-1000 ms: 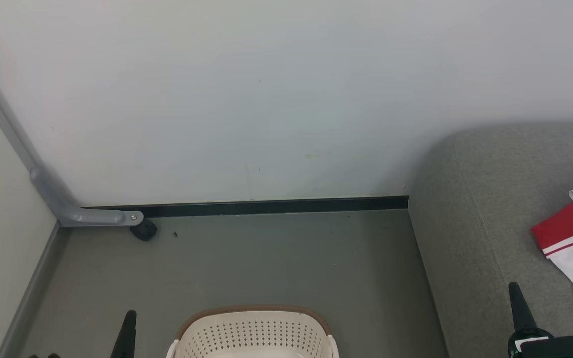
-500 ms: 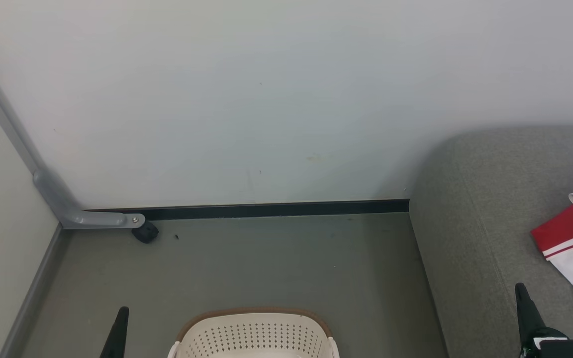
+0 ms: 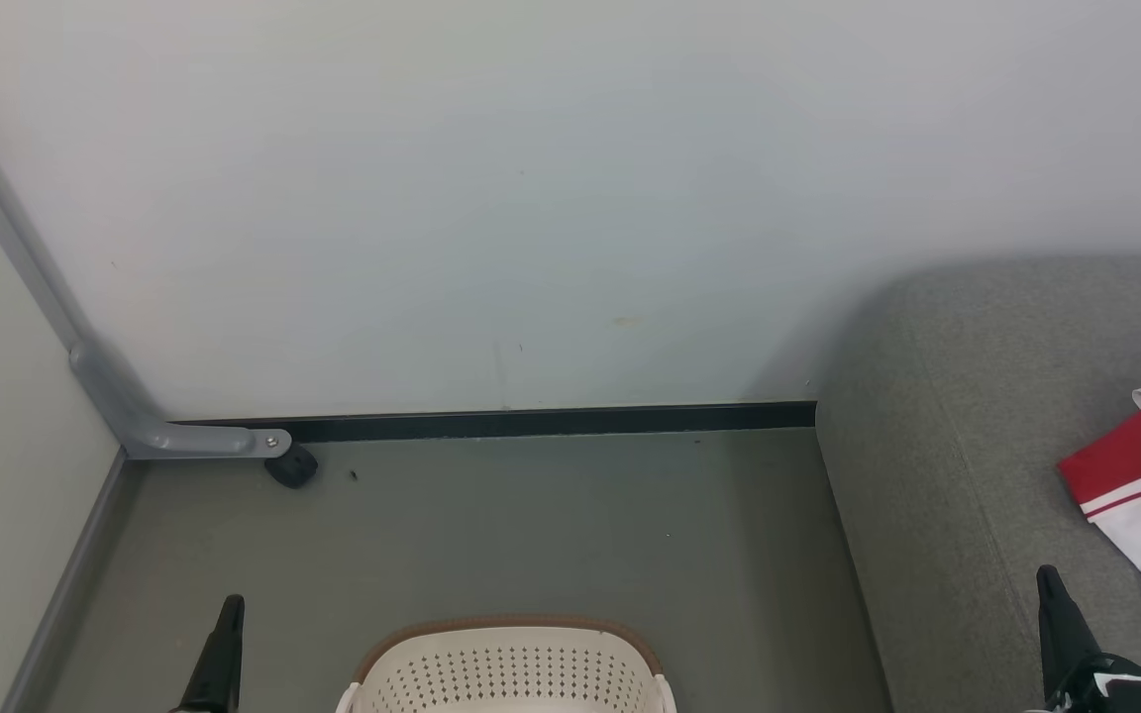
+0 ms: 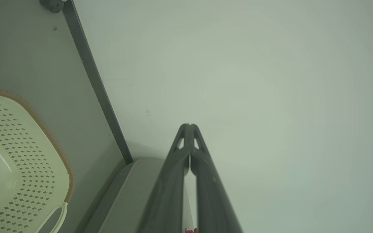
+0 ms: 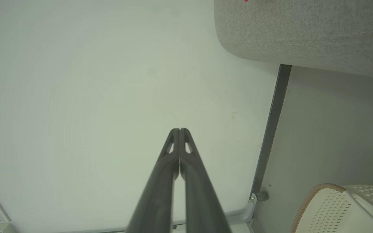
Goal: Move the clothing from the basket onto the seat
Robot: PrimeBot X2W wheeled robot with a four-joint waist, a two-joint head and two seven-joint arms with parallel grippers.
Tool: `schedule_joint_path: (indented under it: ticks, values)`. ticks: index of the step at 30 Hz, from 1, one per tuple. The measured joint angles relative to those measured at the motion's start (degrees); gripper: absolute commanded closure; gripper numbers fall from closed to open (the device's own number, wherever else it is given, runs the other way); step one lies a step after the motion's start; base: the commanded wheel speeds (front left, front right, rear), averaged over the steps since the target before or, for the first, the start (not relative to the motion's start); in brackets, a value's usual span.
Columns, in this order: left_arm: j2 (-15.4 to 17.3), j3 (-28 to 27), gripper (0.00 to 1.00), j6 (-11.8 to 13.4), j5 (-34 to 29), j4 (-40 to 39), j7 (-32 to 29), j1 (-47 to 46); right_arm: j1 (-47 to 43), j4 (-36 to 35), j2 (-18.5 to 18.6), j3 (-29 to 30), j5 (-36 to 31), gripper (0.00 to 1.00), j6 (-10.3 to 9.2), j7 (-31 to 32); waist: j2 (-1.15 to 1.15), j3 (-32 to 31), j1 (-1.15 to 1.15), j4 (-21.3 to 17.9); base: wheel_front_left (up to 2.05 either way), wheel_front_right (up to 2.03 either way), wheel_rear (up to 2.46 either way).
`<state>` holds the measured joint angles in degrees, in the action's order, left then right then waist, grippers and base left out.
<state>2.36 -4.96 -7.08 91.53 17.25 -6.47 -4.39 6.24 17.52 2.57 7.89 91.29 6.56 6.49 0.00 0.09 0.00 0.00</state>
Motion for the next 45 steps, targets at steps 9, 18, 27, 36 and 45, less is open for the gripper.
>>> schedule_joint_path:
  ticks: [9,18,27,36,45]
  values:
    - [-0.09,-0.01,1.0,0.0,0.11,0.01,0.0,0.0,-0.03,-0.03,-0.03,0.01,0.0,1.0,0.01,0.0,0.0,0.0,0.0,0.0,0.0,0.0,0.0]
    - [-0.11,0.0,1.0,0.0,0.11,0.01,0.0,0.0,-0.04,-0.05,-0.04,0.01,0.02,1.0,0.0,0.0,0.0,0.0,0.0,0.0,0.0,0.0,0.0]
    - [-0.11,0.0,1.0,0.0,0.11,0.01,0.0,0.0,-0.05,-0.08,-0.04,0.01,0.03,1.0,0.01,0.0,0.0,0.01,0.0,0.0,0.0,0.0,0.0]
    - [-0.11,0.0,1.0,0.0,0.12,0.01,0.0,0.0,-0.05,-0.08,-0.05,0.01,0.03,1.0,0.01,0.0,0.0,0.01,0.0,0.0,0.0,0.0,0.0]
    - [-0.11,0.0,1.0,0.0,0.12,0.01,0.0,0.0,-0.05,-0.09,-0.05,0.01,0.04,1.0,0.01,0.0,0.0,0.01,0.0,0.0,0.0,0.0,0.0]
